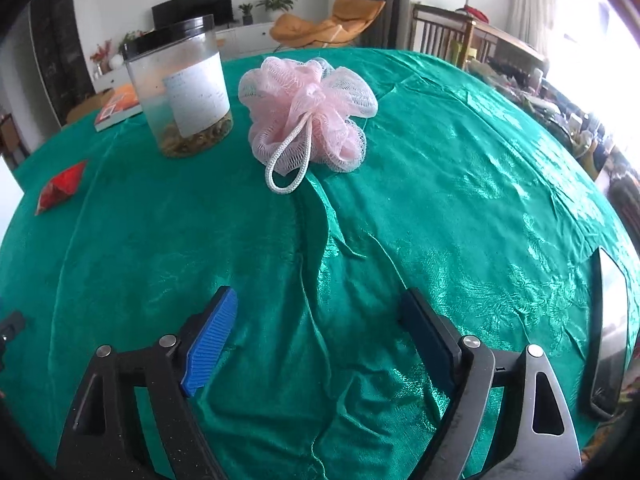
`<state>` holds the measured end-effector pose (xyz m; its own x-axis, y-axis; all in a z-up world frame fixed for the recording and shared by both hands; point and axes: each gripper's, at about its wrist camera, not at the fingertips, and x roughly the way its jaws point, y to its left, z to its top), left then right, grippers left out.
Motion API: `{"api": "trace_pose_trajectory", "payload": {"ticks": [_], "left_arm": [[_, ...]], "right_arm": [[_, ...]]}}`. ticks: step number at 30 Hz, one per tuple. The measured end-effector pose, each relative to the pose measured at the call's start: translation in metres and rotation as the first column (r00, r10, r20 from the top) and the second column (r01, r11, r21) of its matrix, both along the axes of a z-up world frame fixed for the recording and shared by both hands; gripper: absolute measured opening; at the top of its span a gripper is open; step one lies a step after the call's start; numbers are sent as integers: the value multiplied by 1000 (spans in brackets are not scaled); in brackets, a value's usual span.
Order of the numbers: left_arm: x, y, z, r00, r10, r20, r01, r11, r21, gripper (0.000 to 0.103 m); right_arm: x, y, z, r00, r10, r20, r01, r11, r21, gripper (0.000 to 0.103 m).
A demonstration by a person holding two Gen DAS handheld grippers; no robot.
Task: Organize soft objects
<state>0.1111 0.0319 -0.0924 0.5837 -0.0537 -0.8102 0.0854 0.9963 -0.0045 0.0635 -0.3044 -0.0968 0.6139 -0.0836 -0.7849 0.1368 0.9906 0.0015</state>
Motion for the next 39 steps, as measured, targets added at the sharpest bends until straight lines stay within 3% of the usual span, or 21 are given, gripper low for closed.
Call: {"api": "trace_pose_trajectory", "payload": {"ticks": [10, 13, 15, 17, 19, 22, 23, 26, 29, 30, 31, 32, 33, 36, 38, 39], "left_arm": [[0, -1, 0, 1000, 3, -3, -3, 1000, -3, 103], [8, -4, 3, 997, -2, -73, 3, 1000, 13, 103], [21, -12, 11, 991, -36, -129, 41, 999, 36, 103], [37, -28, 26, 985, -120, -121, 130, 988, 86, 103], [60, -52, 36, 963, -234, -135, 257, 946, 198, 103], [98, -80, 35, 913, -377, -155, 408, 836, 366, 103], [110, -83, 34, 901, -405, -154, 432, 812, 392, 103], [142, -82, 29, 884, -438, -163, 464, 781, 418, 103], [162, -73, 25, 881, -431, -195, 473, 812, 342, 102], [164, -69, 24, 875, -436, -211, 481, 831, 278, 91], [165, -66, 23, 867, -446, -223, 490, 846, 211, 58], [166, -63, 25, 862, -456, -223, 491, 861, 137, 48], [166, -61, 26, 871, -441, -217, 469, 878, 100, 23], [169, -51, 28, 906, -375, -195, 381, 924, -6, 20], [169, -41, 31, 924, -336, -182, 322, 941, -104, 19], [168, -36, 33, 932, -320, -171, 295, 943, -154, 19]], "right_arm": [[0, 1, 1, 1000, 0, -1, 0, 1000, -2, 86], [0, 1, 1, 1000, 0, -1, 0, 1000, -2, 86], [0, 1, 1, 1000, 0, -1, 0, 1000, -2, 86], [0, 1, 1, 1000, 0, -1, 0, 1000, -3, 86], [0, 0, 0, 1000, 0, -1, 0, 1000, -2, 86], [0, 1, 1, 1000, 1, 0, -1, 1000, 1, 86], [0, 1, 1, 1000, 2, 2, -2, 1000, 5, 86], [-3, -3, 3, 1000, 6, 22, -7, 999, 47, 87], [-9, -23, 17, 994, -24, 105, 2, 980, 201, 86], [-6, -30, 25, 991, -39, 129, 8, 973, 230, 86], [2, -35, 36, 989, -46, 142, 11, 972, 235, 86], [14, -38, 46, 988, -37, 148, 2, 974, 225, 86], [30, -40, 56, 989, -21, 144, -10, 978, 207, 86], [90, -38, 64, 998, 40, 54, -48, 987, 152, 86], [126, -33, 48, 993, 116, -31, -109, 980, 165, 86], [139, -32, 37, 986, 147, -76, -131, 974, 184, 81]]}}
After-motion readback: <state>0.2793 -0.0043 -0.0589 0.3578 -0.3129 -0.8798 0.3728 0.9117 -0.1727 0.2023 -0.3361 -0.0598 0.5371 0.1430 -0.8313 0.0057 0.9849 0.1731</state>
